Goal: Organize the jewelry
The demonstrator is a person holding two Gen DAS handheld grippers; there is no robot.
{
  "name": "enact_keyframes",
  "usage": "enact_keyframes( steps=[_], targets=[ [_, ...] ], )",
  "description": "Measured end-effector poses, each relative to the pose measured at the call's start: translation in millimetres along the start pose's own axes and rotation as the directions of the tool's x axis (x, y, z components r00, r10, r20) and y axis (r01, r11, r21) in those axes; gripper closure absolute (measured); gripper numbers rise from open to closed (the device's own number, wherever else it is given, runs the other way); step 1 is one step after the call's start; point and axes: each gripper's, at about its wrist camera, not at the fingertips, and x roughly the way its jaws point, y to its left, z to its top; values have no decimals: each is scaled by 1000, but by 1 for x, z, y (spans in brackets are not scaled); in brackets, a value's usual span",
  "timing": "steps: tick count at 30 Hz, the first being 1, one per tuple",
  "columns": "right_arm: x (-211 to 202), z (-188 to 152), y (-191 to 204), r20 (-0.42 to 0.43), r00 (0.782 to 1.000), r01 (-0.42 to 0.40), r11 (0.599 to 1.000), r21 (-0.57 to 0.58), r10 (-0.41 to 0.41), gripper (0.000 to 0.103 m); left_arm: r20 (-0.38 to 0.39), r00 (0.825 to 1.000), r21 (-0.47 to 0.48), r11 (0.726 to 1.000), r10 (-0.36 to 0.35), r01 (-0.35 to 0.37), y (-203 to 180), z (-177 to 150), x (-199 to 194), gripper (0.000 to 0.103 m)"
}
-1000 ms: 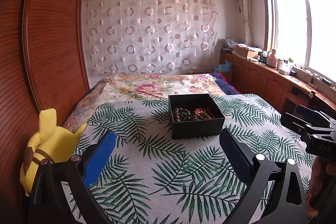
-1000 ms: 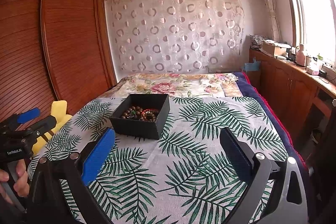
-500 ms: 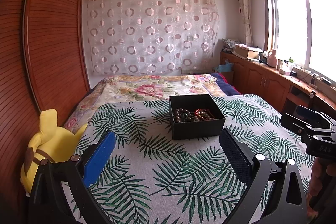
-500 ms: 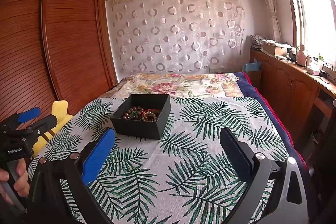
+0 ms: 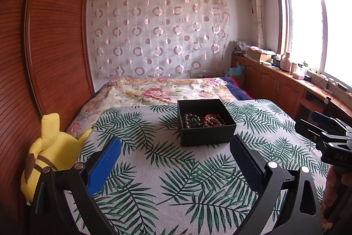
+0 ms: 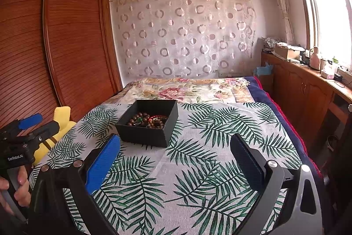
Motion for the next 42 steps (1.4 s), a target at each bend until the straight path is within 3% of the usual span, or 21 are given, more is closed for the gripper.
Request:
enact_keyframes(
  steps=[42],
  targets=[
    [-2, 1, 1, 7, 1000, -1, 1000, -2, 1, 2, 9, 1000, -2, 1000, 0, 0, -1, 3, -1, 7]
  ],
)
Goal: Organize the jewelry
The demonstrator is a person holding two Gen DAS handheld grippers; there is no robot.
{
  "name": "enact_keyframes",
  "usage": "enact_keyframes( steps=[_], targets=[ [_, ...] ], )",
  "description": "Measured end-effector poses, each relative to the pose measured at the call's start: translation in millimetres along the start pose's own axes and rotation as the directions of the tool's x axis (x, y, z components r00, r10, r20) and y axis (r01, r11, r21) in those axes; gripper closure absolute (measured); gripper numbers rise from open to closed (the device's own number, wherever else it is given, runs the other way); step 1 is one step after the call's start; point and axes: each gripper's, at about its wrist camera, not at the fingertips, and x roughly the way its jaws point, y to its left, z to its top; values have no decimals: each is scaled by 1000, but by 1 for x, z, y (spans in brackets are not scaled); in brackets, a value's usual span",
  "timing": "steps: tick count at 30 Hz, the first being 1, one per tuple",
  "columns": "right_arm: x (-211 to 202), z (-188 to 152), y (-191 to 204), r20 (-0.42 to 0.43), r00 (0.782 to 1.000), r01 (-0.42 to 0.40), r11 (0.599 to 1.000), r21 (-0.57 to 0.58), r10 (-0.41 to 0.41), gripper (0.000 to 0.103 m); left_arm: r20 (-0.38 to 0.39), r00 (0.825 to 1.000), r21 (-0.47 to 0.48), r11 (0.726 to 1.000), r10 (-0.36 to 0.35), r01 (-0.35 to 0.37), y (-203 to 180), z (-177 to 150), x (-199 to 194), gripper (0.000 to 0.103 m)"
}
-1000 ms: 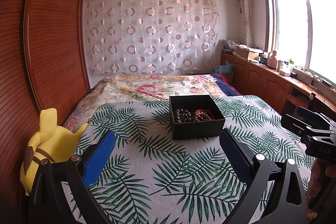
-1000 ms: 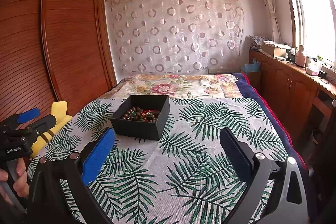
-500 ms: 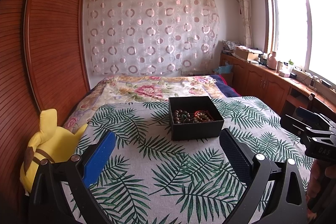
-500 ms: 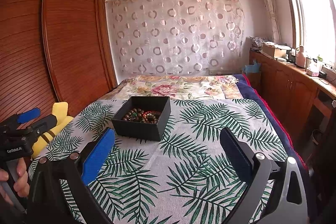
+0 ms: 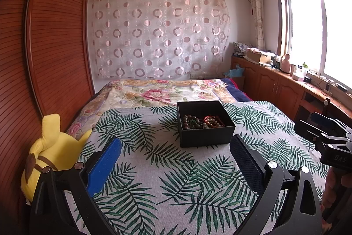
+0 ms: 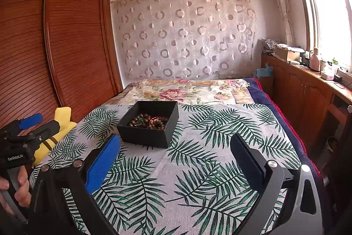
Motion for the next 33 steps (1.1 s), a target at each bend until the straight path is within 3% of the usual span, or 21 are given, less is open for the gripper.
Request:
enact_keyframes(
  steps=[33],
  targets=[
    [-1, -2, -2, 2, 1000, 0, 1000, 0, 0, 2, 5, 1000, -13, 1000, 10, -9, 0, 0, 0, 7]
  ],
)
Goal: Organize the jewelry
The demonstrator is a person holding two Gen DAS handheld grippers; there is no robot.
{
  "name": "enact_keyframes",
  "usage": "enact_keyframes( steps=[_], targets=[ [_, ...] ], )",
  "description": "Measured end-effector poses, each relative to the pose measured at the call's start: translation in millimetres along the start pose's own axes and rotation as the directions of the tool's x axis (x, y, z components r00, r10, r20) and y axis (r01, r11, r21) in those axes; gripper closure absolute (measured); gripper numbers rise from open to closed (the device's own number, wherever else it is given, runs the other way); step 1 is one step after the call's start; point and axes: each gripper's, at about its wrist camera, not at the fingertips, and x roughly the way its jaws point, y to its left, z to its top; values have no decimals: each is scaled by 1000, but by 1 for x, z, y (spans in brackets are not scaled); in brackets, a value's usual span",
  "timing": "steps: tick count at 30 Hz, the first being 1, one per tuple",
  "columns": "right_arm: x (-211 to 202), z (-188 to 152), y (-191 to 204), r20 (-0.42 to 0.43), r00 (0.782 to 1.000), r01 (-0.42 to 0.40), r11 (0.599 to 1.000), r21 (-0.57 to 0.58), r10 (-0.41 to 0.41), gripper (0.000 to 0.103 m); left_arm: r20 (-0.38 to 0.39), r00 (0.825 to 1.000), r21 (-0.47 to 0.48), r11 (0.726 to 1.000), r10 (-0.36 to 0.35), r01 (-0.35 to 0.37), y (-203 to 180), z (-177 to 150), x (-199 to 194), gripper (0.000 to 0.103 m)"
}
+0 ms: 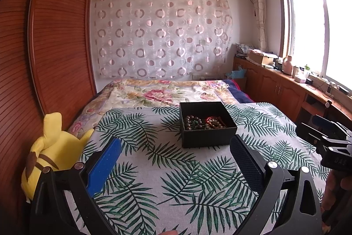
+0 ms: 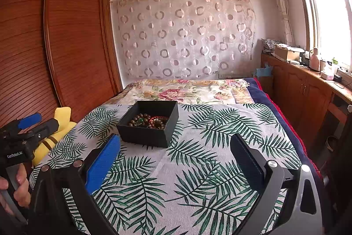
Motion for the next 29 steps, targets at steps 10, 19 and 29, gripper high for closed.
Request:
enact_keyframes(
  steps=[10, 19, 29],
  targets=[
    [0, 0, 0, 0, 1000, -1, 1000, -1, 1, 2, -1, 1000, 1, 1000, 3, -3, 1, -1, 0, 7],
    [0, 0, 1, 0, 1000, -2, 1000, -1, 2, 2, 5, 1000, 2, 1000, -6, 6, 4, -2, -1, 7],
    [0, 0, 0, 1, 1000, 0, 1000, 1, 0, 2, 1, 1000, 0, 1000, -1, 1, 6, -2, -1, 7]
  ],
)
